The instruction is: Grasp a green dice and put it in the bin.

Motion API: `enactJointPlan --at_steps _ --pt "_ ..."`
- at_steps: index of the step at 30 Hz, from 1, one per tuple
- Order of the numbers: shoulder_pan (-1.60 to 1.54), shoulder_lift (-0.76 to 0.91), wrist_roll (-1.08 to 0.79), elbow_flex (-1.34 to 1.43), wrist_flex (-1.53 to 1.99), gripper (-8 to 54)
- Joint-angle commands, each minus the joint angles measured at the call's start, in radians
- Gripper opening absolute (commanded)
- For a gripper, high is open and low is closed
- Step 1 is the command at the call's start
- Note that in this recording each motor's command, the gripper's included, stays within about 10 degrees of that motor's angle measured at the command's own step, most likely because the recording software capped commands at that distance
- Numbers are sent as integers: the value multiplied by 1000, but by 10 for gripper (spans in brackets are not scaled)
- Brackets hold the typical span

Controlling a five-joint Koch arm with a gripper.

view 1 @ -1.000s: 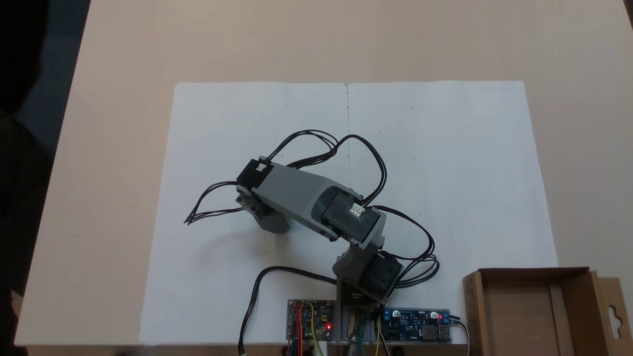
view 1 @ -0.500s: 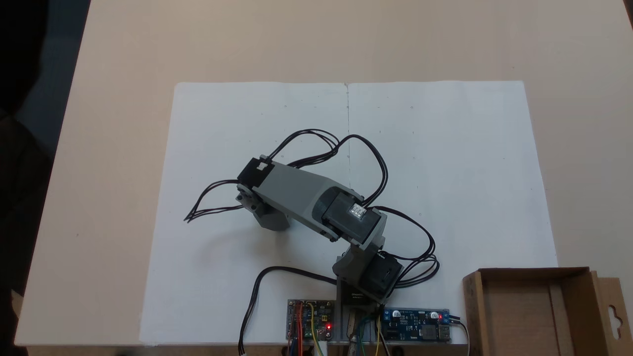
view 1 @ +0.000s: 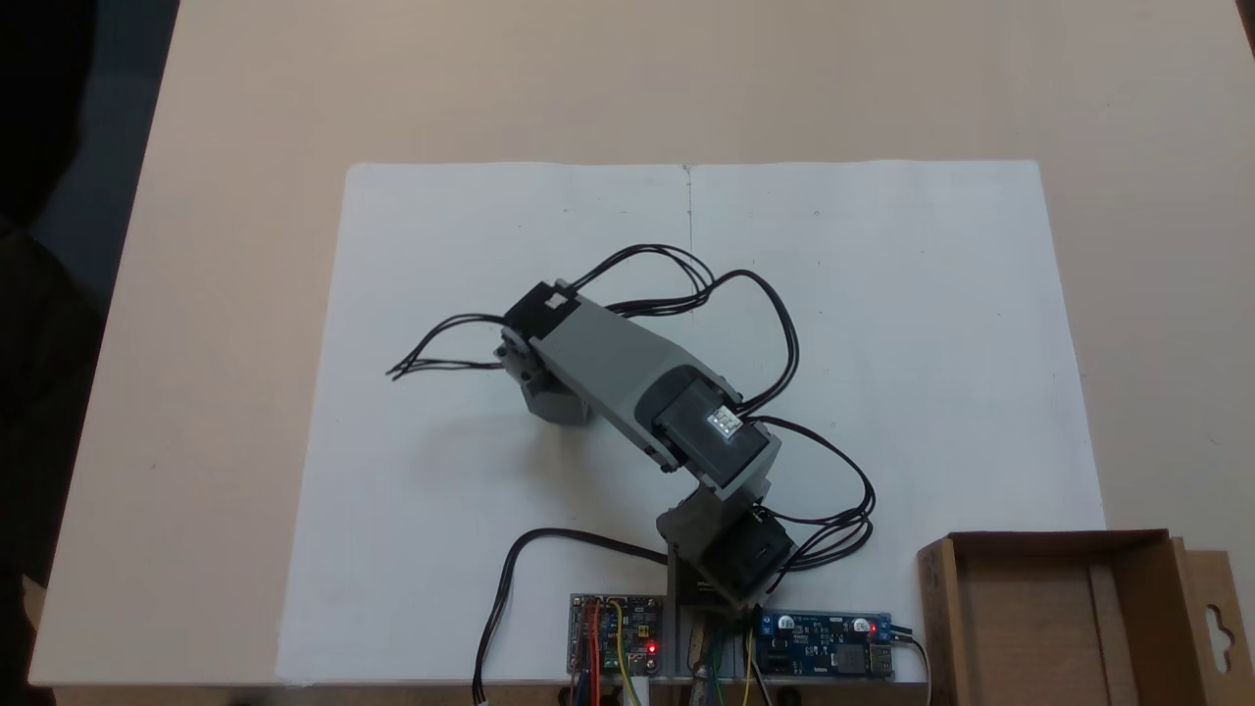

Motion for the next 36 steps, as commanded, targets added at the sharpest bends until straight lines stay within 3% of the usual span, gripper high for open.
enactJointPlan --at_steps 1,21,31,36 --pt "87 94 -44 3 -66 121" --pt "1100 428 -675 -5 -281 121" --pt "1545 471 -900 -81 -282 121" --pt "1844 471 -988 -268 -281 121"
